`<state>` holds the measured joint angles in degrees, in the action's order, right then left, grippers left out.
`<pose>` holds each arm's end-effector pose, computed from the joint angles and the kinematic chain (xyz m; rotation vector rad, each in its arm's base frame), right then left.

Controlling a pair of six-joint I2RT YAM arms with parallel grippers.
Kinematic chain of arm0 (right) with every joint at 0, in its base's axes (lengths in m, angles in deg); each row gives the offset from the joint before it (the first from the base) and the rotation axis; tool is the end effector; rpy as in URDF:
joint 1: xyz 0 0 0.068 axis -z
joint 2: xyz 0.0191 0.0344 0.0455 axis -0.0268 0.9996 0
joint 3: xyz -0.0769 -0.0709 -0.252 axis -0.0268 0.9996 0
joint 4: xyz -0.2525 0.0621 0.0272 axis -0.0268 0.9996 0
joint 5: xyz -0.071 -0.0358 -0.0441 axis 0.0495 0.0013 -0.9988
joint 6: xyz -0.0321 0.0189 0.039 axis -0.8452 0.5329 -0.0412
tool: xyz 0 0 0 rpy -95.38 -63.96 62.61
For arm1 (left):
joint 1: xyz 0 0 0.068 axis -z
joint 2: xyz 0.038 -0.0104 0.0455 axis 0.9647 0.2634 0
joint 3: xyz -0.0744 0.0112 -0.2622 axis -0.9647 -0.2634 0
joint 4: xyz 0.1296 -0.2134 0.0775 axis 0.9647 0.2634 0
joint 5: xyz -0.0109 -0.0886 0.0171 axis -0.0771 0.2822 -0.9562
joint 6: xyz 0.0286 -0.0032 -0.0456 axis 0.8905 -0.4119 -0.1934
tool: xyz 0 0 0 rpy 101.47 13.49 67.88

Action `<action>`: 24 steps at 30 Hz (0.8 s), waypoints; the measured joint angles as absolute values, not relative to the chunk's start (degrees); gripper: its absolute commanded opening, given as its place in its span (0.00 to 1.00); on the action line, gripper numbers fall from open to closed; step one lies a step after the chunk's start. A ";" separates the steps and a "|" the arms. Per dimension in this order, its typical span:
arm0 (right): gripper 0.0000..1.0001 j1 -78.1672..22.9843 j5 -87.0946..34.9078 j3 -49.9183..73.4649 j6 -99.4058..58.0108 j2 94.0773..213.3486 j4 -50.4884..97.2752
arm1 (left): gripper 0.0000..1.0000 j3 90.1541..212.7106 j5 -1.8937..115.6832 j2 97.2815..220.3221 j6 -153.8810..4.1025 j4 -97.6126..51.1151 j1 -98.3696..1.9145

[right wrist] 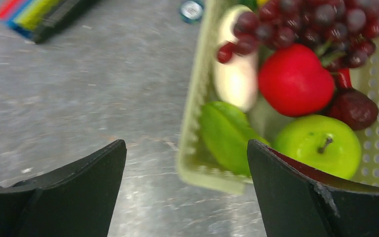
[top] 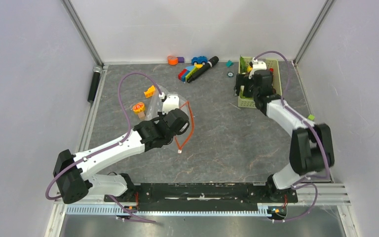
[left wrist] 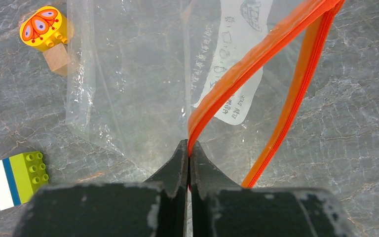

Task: Place the food in the zip-top bag and seal the zipper
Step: Pick up the fake vegetable from the bin.

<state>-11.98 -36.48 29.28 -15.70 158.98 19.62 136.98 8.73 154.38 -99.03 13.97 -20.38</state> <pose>0.3375 0.0794 0.2676 0.0009 2.0151 0.2340 0.1664 -0.1927 0.2896 0.0556 2.1809 -0.0266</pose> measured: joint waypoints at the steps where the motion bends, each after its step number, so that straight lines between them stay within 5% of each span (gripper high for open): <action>1: 0.98 -10.30 -36.48 27.46 -15.83 162.08 21.06 | 0.02 136.98 8.76 154.49 -99.17 14.12 -20.38; 8: 0.98 -6.21 -42.90 16.95 -17.73 175.15 29.19 | 0.02 136.98 9.78 154.66 -99.73 14.56 -20.38; 24: 0.98 -3.26 -51.80 7.33 -25.29 183.81 30.50 | 0.02 136.95 9.98 154.90 -99.76 14.58 -20.38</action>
<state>-3.26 -51.80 7.33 -25.29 183.81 30.50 136.95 9.98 154.90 -99.76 14.58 -20.38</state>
